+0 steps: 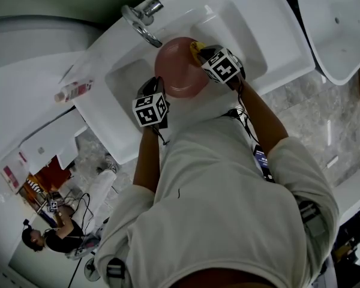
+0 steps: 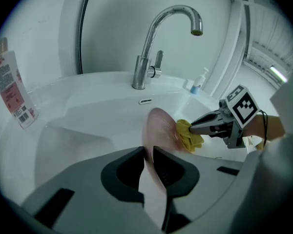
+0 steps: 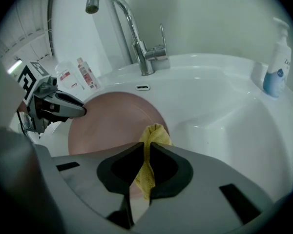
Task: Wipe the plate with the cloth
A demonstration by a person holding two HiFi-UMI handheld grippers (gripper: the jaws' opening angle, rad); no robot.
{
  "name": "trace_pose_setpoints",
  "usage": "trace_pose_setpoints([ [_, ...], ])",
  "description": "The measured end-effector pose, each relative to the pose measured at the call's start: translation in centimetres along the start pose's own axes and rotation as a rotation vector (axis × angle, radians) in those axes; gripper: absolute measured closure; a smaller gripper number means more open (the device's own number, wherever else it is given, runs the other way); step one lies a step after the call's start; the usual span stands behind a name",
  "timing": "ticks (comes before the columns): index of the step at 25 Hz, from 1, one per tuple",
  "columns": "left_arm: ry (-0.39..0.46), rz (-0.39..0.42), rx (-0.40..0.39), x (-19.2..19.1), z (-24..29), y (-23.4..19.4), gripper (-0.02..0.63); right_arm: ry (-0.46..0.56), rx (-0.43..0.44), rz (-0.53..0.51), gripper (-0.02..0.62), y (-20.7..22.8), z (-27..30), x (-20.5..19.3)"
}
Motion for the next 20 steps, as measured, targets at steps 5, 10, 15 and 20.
trace_pose_setpoints([
  [5,0.008,0.041,-0.003,0.5,0.0,0.5,0.535,-0.084,0.019,-0.027,0.555,-0.2,2.1,-0.6],
  [10,0.006,0.077,-0.012,0.9,-0.2,1.1,0.531,-0.073,0.031,-0.006,0.555,-0.1,3.5,-0.2],
  [15,0.004,0.076,-0.017,0.8,-0.4,1.2,0.528,-0.091,0.024,-0.040,0.555,-0.6,3.7,0.4],
  [20,0.011,0.084,-0.015,1.1,-0.4,1.5,0.528,-0.045,0.023,-0.084,0.555,-1.2,3.7,2.7],
])
Point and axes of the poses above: the fingertips, and each gripper's own axes: z forward along the fingers, y to its right, x out of its top, the point moved 5 cm from there along -z, backward along the fingers, and after that the axes turned 3 degrees about x, right-handed, at the moved point
